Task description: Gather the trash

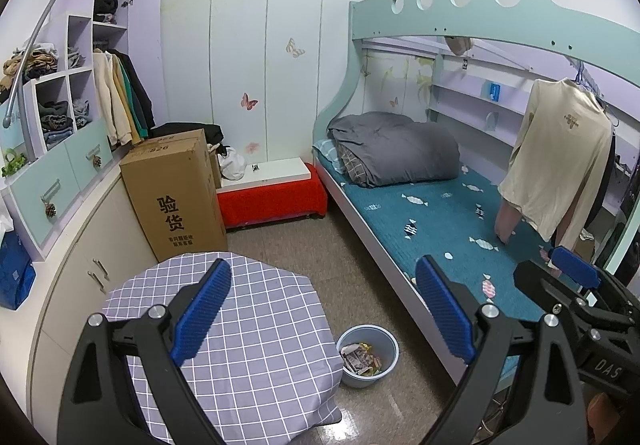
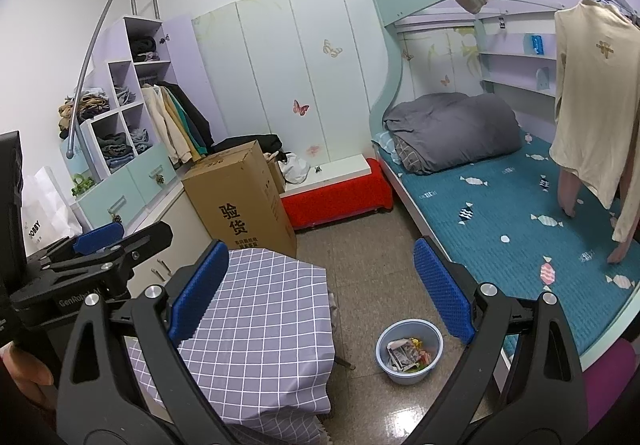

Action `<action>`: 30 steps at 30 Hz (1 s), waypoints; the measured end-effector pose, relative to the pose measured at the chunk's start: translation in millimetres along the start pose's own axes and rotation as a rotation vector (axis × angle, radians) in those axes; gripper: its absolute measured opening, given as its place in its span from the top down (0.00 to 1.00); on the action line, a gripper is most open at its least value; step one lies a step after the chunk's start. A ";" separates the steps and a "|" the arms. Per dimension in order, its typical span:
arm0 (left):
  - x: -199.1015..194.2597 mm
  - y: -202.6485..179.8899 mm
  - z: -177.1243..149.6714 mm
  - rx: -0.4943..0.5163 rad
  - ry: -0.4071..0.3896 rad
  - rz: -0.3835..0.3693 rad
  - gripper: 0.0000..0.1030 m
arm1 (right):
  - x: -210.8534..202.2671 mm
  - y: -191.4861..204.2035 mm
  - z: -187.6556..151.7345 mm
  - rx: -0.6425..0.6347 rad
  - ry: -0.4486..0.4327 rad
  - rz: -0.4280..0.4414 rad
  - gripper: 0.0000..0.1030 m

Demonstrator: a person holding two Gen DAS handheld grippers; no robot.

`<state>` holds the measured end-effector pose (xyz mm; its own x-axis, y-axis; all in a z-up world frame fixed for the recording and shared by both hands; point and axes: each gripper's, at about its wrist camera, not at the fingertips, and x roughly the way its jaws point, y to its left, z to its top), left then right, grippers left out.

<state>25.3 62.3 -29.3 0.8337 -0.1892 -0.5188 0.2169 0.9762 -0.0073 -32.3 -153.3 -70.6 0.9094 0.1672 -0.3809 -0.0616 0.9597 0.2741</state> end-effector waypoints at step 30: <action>43.0 -48.6 23.8 -0.054 0.036 0.073 0.11 | 32.0 -65.0 27.6 -0.040 0.073 0.047 0.10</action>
<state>62.6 4.2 -30.9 0.8272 -0.1144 -0.5502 0.1281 0.9917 -0.0137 12.2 -216.5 -76.1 0.8728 0.2266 -0.4322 -0.1210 0.9585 0.2582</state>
